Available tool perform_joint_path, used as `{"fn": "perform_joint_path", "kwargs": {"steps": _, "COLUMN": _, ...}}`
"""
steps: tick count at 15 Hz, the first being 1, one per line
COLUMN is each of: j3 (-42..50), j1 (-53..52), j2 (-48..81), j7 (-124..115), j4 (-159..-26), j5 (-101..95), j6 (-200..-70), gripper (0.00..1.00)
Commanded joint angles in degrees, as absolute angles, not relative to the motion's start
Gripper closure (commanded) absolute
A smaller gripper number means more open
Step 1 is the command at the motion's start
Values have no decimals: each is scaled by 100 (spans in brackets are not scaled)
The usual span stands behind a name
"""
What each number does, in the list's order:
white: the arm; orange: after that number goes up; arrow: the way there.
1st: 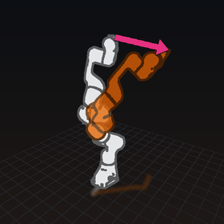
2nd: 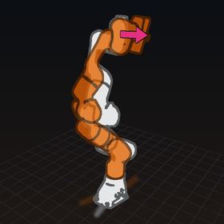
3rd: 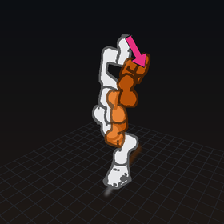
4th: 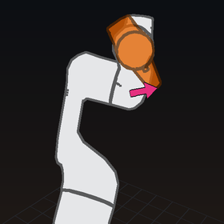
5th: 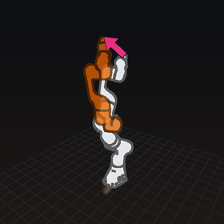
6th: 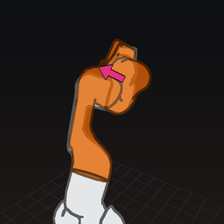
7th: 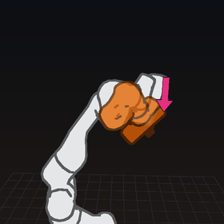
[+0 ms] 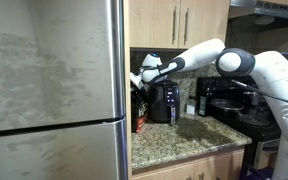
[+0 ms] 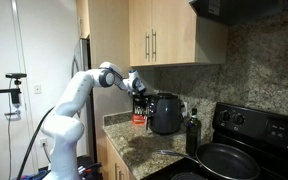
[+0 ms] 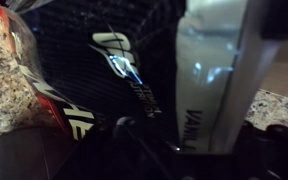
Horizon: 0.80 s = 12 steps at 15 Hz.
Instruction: Place the whey packet next to the stove
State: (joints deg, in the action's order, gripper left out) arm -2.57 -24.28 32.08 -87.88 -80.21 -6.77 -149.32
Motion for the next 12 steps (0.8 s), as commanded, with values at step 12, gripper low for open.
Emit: {"fn": "perform_joint_path", "kwargs": {"steps": 12, "j3": -105, "j1": -2427, "j2": 3124, "j7": -8618, "j4": -7747, "j5": -821, "j6": -13598, "gripper": 100}}
